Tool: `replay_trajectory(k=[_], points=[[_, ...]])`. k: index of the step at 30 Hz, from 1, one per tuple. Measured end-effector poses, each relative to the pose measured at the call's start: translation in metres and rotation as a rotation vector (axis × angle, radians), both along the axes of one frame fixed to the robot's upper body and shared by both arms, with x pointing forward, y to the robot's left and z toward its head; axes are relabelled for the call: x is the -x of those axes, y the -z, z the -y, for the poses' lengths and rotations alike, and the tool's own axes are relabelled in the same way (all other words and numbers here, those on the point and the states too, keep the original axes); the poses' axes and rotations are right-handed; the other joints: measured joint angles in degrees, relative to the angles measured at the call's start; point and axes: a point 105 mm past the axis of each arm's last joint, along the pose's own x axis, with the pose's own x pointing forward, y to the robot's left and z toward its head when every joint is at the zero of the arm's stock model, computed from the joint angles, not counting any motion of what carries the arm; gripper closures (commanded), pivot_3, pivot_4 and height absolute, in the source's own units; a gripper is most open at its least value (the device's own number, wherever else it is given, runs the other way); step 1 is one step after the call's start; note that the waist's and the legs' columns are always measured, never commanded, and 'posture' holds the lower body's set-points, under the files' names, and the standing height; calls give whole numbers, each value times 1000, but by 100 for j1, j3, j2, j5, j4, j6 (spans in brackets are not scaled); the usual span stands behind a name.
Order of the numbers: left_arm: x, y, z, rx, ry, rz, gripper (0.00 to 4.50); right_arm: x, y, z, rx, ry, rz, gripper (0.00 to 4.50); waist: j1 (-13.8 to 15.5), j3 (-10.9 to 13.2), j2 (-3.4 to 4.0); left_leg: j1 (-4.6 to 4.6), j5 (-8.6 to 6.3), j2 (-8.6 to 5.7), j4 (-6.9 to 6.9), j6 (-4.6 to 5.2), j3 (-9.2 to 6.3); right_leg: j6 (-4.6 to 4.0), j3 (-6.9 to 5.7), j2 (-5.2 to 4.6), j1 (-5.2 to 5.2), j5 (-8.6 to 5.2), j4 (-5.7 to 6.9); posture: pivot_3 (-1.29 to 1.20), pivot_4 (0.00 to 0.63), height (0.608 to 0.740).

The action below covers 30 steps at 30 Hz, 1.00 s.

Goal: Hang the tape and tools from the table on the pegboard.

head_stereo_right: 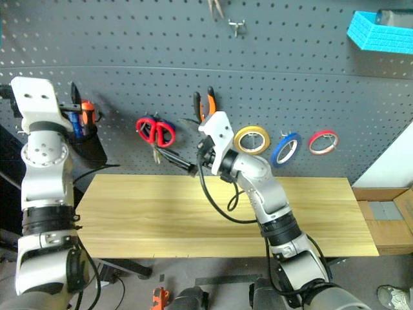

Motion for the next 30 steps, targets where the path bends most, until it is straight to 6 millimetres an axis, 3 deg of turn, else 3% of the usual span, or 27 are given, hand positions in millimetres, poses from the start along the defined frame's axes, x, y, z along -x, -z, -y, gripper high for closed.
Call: replay_trajectory(k=[4,8,12,16,21,25,30], points=[[5,-2,9,61,62,41,30,-1,9,9,19,19,-13,0,7,-7,-9,-6,1,2,0,-2,-1,0,-1,-4,-1,0,-3,11,99,740],[22,-7,41,51,228,84,30,6,21,29,75,22,9,0,5,-13,-15,-13,7,4,0,-13,5,0,4,-15,-4,0,-9,16,99,740],[49,5,75,21,339,40,30,19,55,60,170,33,-43,0,8,-33,-13,-11,-4,10,-3,7,13,1,11,-17,-4,-1,-12,19,94,740],[71,46,116,81,455,-77,30,26,82,78,208,113,-132,0,5,-59,-12,6,-5,11,-2,13,24,0,18,-12,8,0,-6,23,85,740],[83,122,153,225,567,-322,30,16,118,101,291,367,-235,0,18,-81,4,160,-5,21,-10,16,37,-17,11,23,173,-16,-32,-13,64,740],[70,181,153,396,511,-537,30,8,141,118,335,544,-298,0,19,-108,7,201,9,26,-6,36,39,2,15,46,217,-33,-31,-36,50,740],[48,208,151,514,481,-643,30,-5,161,159,335,812,-401,0,-8,-207,16,202,13,26,-7,40,36,10,21,51,224,-26,-36,-96,36,740]])
